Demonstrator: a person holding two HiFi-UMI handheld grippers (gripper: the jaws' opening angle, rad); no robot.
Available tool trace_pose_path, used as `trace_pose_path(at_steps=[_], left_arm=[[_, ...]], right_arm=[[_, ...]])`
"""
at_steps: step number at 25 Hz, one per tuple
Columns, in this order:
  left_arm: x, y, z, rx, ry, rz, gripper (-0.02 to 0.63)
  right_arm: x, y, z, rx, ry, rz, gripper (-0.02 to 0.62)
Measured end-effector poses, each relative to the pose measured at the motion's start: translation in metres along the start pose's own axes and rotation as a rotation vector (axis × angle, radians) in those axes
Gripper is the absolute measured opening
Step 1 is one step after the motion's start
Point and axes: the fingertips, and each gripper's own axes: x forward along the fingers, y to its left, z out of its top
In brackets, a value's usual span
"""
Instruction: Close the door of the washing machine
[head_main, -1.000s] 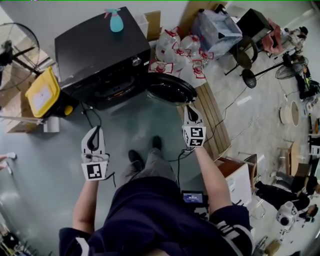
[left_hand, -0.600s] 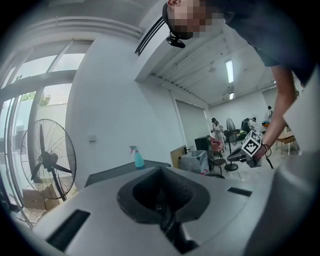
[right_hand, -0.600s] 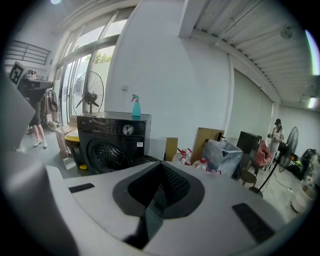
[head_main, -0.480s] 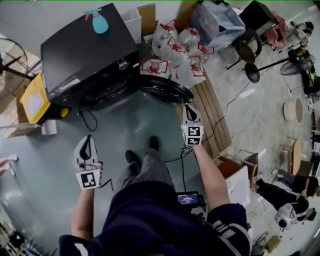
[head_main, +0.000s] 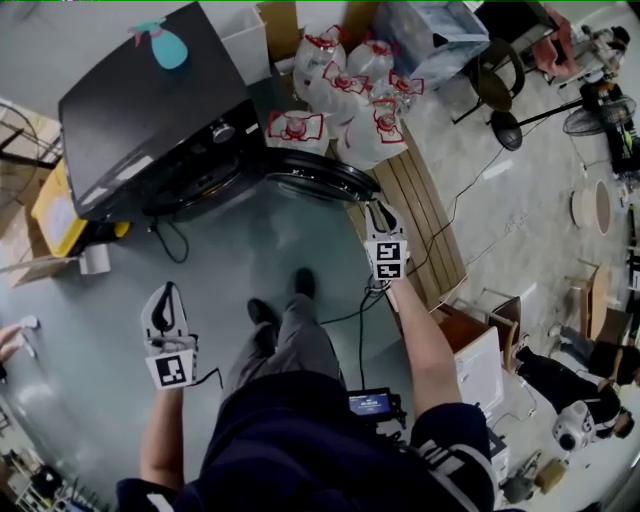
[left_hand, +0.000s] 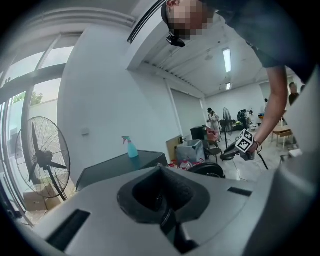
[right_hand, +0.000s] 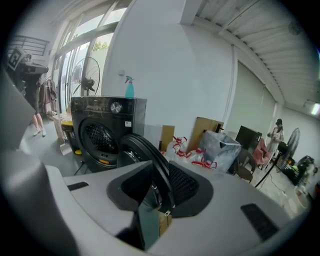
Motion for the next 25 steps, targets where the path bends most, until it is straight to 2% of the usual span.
trace_pose_path(at_steps=[13, 25], left_arm=[[0.024, -0.012, -0.030, 0.036, 0.090, -0.007, 0.023], [0.052, -0.036, -0.037, 0.054, 0.110, -0.050, 0.023]], right_arm=[[0.063, -0.040, -0.077, -0.101, 0.119, 0.071, 0.140], [0.112, -0.059, -0.114, -0.165, 0.159, 0.154, 0.140]])
